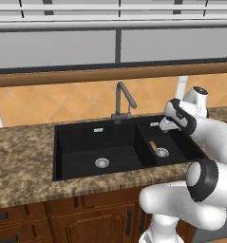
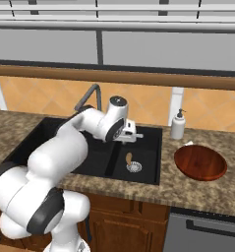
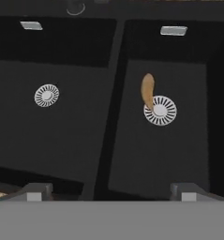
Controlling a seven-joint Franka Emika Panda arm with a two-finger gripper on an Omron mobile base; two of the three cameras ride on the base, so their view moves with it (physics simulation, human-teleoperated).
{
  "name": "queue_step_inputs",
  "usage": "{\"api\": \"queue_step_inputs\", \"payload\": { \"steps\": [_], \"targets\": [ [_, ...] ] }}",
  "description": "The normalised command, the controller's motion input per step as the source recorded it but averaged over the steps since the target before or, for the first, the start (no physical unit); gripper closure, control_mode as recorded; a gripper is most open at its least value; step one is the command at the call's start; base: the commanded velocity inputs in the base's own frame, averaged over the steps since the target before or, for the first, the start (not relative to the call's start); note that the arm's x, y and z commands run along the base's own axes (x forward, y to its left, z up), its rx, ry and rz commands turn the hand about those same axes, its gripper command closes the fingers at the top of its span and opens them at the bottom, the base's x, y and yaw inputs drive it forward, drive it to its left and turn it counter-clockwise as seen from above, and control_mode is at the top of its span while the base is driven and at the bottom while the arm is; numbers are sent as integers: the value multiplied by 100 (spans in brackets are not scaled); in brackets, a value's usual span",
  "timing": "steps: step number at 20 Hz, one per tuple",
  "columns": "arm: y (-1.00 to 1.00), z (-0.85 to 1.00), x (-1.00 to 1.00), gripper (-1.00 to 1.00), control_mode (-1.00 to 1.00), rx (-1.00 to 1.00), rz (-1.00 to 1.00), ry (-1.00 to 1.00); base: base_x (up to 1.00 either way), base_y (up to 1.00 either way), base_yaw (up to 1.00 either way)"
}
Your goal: Pick the sweet potato from the sink and place it in the bowl. Then pick the bowl and place it in the microwave. Then close the microwave door and press the start button.
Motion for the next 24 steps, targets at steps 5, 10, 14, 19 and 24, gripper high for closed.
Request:
{"api": "queue_step_inputs", "payload": {
  "steps": [5,10,14,19,24],
  "targets": [
    [-7,-50,34,-100,-100,-5,0,2,0,0,0],
    [-5,-44,7,-100,-100,-4,0,-3,0,0,0],
    [-22,-41,21,-100,-100,0,0,-1,0,0,0],
    [-11,-27,39,-100,-100,0,0,0,0,0,0],
    [-1,-12,47,-100,-100,0,0,0,0,0,0]
  ]
}}
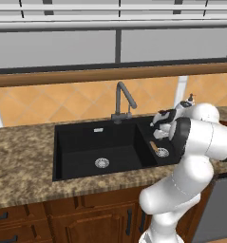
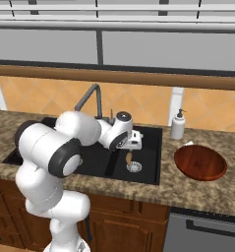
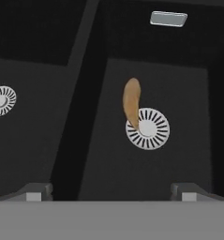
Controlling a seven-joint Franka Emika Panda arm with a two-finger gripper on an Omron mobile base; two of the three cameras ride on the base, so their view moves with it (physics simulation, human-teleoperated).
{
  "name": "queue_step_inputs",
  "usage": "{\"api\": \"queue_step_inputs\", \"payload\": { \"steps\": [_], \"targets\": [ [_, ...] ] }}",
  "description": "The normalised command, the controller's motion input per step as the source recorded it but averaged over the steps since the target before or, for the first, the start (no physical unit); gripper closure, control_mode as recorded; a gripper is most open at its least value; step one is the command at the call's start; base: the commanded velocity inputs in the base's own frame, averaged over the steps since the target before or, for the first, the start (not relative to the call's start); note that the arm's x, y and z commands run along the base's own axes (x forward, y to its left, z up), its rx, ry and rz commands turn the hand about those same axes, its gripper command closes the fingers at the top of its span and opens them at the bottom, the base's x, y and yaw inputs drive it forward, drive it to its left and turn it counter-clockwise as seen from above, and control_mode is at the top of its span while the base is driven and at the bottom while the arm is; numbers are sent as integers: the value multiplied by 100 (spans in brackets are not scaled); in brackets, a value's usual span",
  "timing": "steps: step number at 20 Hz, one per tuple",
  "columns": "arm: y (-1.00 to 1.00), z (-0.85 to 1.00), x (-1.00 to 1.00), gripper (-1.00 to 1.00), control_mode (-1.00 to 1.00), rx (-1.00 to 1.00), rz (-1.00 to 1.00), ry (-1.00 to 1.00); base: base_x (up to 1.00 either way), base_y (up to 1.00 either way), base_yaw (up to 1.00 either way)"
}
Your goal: Pick the sweet potato from the sink and place it in the bowl. Then pick the bowl and place it in the microwave. Then close the microwave door and press the start button.
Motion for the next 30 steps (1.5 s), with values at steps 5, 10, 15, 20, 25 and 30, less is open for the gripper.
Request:
{"api": "queue_step_inputs", "payload": {
  "steps": [5,10,15,20,25,30],
  "targets": [
    [-8,-18,38,-100,-100,1,9,0,0,0,0],
    [-7,-24,34,-100,-100,3,14,0,0,0,0],
    [-1,-23,35,-100,-100,0,9,2,0,0,0],
    [-14,-27,35,-100,-100,0,4,3,0,0,0],
    [-21,-28,31,-100,-100,1,5,1,0,0,0],
    [0,-27,22,-100,-100,0,3,2,0,0,0]
  ]
}}
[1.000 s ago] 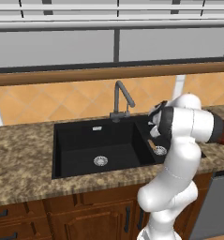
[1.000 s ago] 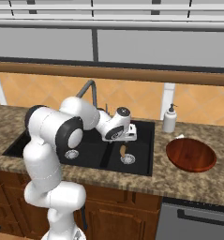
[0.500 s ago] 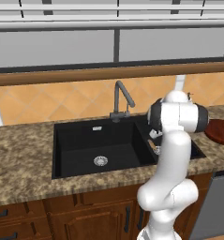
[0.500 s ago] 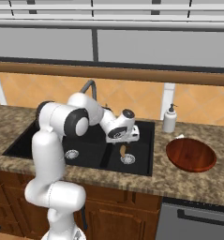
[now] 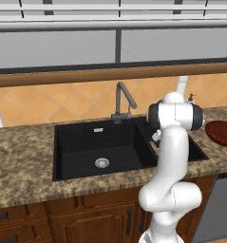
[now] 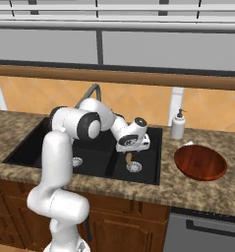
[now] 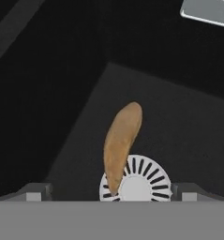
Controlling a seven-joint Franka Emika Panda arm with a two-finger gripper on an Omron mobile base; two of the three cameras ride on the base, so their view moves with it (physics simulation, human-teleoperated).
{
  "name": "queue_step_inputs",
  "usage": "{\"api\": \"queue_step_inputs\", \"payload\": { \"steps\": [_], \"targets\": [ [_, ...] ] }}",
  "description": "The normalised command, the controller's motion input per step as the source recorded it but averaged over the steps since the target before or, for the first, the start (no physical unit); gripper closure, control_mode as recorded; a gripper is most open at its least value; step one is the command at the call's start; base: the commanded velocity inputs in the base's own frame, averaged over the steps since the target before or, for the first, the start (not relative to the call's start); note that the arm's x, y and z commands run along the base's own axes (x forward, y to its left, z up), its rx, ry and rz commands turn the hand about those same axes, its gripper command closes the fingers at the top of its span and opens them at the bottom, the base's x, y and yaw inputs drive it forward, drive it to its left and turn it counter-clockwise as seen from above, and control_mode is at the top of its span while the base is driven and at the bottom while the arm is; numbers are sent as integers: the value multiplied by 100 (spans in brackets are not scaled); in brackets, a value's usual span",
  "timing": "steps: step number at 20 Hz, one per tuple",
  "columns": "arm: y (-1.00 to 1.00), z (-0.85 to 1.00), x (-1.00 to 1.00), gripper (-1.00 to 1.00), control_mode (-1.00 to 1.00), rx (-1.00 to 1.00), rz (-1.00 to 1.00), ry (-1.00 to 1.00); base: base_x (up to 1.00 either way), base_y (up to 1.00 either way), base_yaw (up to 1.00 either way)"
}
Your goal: Pick the sweet potato from the sink and place it in the bowl. Then pick the bowl and place it in the microwave. Then close the microwave door and press the start button.
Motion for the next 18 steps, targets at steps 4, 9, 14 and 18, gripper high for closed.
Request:
{"api": "queue_step_inputs", "payload": {
  "steps": [4,9,14,18],
  "targets": [
    [1,-22,1,-100,-100,0,8,0,0,0,0],
    [2,-17,3,-100,-100,1,15,0,0,0,0],
    [0,-7,-3,-100,-100,0,28,-5,0,0,0],
    [0,-5,-2,-100,-100,0,25,-10,0,0,0]
  ]
}}
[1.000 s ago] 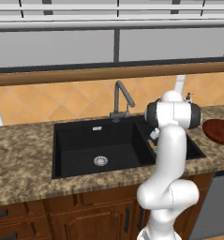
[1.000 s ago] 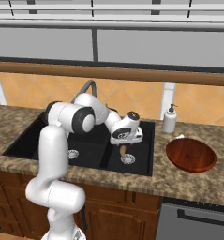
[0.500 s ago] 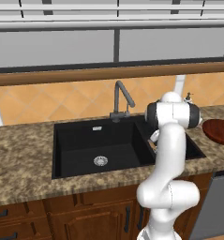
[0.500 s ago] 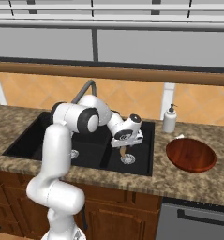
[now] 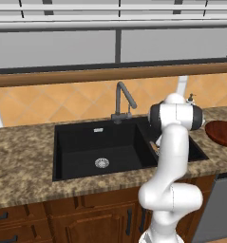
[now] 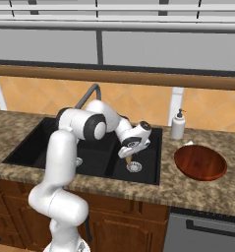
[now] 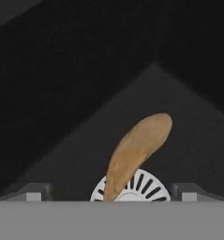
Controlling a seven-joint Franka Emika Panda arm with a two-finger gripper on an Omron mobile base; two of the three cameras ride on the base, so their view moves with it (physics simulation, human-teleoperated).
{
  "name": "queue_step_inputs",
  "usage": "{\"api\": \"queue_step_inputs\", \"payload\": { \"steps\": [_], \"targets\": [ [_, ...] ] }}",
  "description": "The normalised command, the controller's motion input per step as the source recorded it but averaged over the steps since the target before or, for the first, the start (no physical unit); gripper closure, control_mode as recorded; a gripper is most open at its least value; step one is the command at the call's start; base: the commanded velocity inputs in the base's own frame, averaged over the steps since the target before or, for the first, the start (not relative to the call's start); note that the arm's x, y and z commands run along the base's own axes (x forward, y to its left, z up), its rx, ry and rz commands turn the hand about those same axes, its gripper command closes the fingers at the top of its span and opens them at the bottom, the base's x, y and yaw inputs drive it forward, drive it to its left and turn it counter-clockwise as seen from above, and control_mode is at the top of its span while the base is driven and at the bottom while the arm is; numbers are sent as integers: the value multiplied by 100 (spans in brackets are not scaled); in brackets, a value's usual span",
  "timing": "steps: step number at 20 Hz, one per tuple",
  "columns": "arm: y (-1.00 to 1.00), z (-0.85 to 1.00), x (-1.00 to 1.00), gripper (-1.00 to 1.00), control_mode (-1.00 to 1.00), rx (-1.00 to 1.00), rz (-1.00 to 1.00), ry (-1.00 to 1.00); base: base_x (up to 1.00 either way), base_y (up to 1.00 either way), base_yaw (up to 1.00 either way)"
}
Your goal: Pick the sweet potato from the sink and place it in the bowl. Then pick the bowl and place it in the microwave. Then close the microwave door and press the start button.
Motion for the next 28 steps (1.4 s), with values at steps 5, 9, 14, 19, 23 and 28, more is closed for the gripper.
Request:
{"api": "queue_step_inputs", "payload": {
  "steps": [5,9,14,19,23,28],
  "targets": [
    [-7,-6,-1,-100,-100,8,33,-6,0,0,0],
    [0,-33,-11,-100,-100,9,24,-26,0,0,0],
    [0,-20,-1,-100,-100,2,9,-24,0,0,0],
    [0,-22,13,-100,-100,1,9,-9,0,0,0],
    [1,-12,29,-100,-100,0,10,0,0,0,0],
    [0,-6,25,-100,-100,1,11,0,0,0,0]
  ]
}}
